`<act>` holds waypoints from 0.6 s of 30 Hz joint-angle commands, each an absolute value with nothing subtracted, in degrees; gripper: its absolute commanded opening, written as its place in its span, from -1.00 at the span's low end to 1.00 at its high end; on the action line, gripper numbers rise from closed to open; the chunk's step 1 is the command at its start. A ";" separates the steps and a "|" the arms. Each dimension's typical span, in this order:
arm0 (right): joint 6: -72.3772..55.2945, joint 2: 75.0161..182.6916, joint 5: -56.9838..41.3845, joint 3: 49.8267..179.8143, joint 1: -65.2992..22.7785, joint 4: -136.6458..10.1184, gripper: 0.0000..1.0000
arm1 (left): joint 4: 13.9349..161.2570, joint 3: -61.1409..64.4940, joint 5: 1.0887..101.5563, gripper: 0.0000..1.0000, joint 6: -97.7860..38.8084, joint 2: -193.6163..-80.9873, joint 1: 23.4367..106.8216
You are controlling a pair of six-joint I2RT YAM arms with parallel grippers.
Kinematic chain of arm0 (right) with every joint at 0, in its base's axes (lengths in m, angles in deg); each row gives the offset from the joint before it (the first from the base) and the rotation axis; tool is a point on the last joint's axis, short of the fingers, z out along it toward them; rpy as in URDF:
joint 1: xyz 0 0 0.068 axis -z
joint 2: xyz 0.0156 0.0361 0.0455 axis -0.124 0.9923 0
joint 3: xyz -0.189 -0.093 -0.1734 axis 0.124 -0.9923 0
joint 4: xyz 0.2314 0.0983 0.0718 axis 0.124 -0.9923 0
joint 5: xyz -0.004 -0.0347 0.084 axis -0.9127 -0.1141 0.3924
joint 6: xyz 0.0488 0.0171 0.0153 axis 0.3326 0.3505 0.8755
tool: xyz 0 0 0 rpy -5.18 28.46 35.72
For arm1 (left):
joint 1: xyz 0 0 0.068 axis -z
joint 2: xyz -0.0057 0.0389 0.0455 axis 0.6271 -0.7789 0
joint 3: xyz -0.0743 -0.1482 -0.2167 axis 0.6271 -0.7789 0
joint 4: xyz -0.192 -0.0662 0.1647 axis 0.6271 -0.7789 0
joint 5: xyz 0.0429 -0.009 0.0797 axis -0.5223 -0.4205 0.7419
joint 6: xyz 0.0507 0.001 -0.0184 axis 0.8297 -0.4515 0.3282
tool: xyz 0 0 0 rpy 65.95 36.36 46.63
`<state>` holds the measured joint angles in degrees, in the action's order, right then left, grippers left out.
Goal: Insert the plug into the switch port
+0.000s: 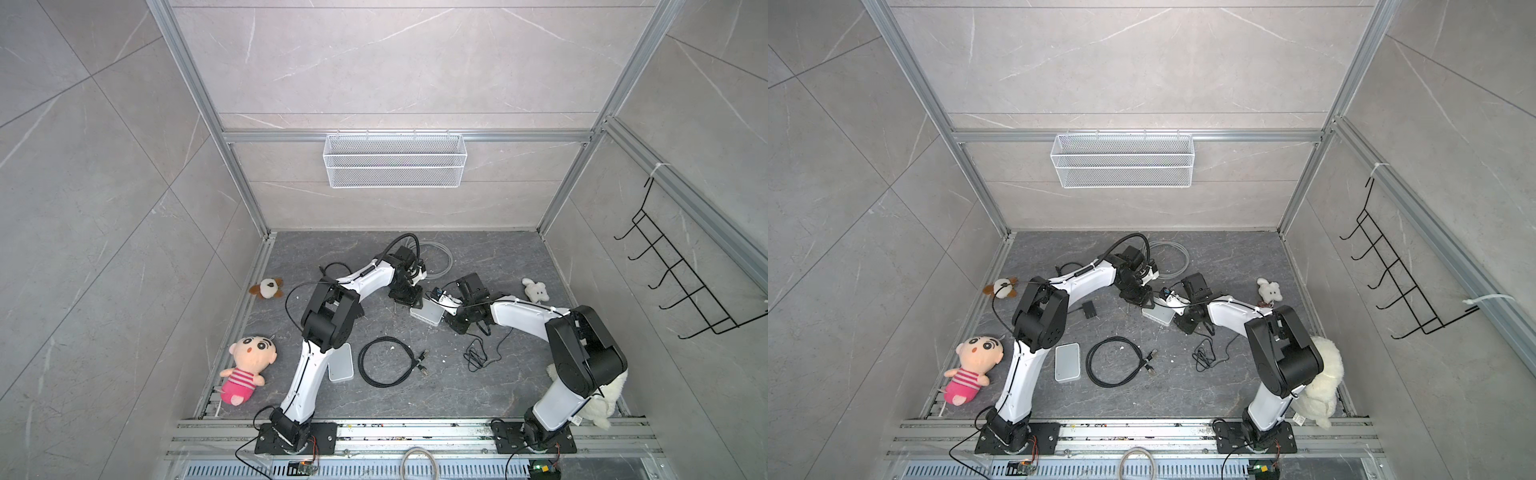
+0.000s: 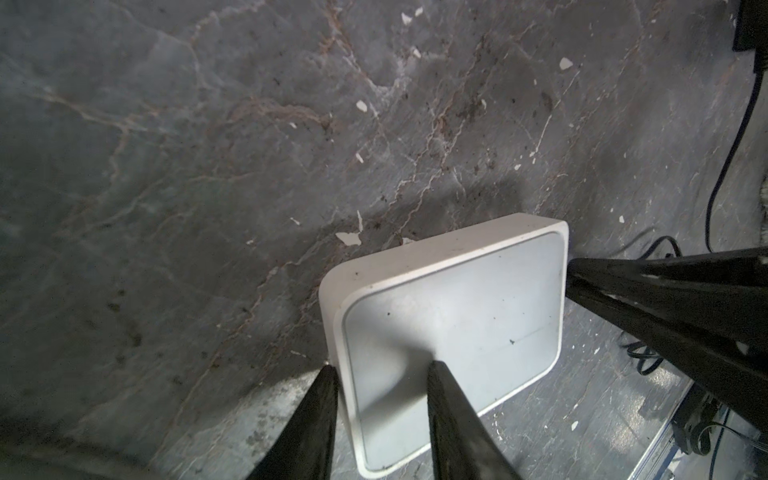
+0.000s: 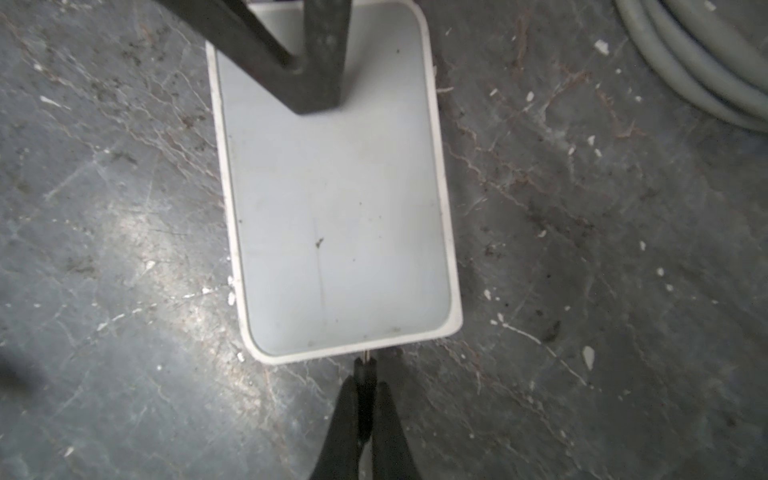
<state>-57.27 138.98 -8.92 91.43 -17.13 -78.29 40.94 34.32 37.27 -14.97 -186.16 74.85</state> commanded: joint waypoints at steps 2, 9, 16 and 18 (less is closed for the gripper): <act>-55.92 138.55 -12.29 92.86 -19.94 -70.85 -0.93 | 36.10 35.42 28.15 -0.23 -10.05 -188.23 76.67; -53.45 136.44 -10.70 92.03 -23.37 -62.56 -0.91 | 32.65 37.20 27.67 -0.22 -6.12 -190.64 76.69; -56.22 136.79 -9.71 90.60 -23.46 -59.54 -0.91 | 30.64 38.14 27.10 -0.23 -3.96 -191.39 76.66; -56.14 135.80 -9.74 89.12 -23.46 -56.07 -0.91 | 30.47 37.93 25.27 -0.23 -2.95 -191.13 76.66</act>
